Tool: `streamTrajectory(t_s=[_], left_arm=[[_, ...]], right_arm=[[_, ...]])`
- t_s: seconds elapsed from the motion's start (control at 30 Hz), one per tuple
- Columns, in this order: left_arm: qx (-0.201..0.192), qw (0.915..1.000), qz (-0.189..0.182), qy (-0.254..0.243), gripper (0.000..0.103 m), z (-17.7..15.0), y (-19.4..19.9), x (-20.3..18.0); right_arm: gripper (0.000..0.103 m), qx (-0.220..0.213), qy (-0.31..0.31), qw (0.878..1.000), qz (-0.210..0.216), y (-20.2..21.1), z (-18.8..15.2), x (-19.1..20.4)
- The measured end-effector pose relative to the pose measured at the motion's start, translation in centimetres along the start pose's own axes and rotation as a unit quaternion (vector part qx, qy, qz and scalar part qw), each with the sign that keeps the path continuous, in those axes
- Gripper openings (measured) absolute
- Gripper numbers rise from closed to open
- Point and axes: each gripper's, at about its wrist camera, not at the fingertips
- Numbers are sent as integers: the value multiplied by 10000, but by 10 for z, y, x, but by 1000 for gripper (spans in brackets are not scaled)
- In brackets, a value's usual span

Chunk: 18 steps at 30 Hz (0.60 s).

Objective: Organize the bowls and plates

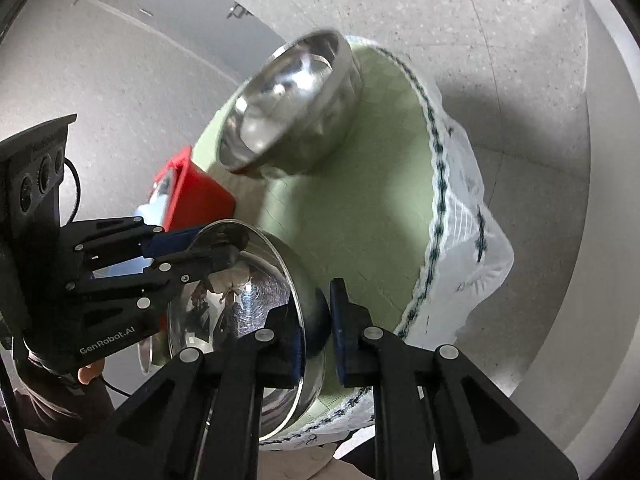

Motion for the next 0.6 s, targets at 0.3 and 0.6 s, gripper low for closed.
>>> streamTrajectory(t_s=[0.3,0.6], left_arm=[[-656,9974,41,279,12,47,41,28],[-638,9924,63,1048,14,73,12,93]], right_arm=[[12,-476,568,9972,-14,21,66,29],[13,-494,967,9937,-282,-10,135,48]])
Point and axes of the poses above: each gripper's, at about its wrist camera, not at the fingertips, and y roughly against the way its jaws point, x to its left, z to its top, and after that the axes turned 10 degrees about -x, right-handed
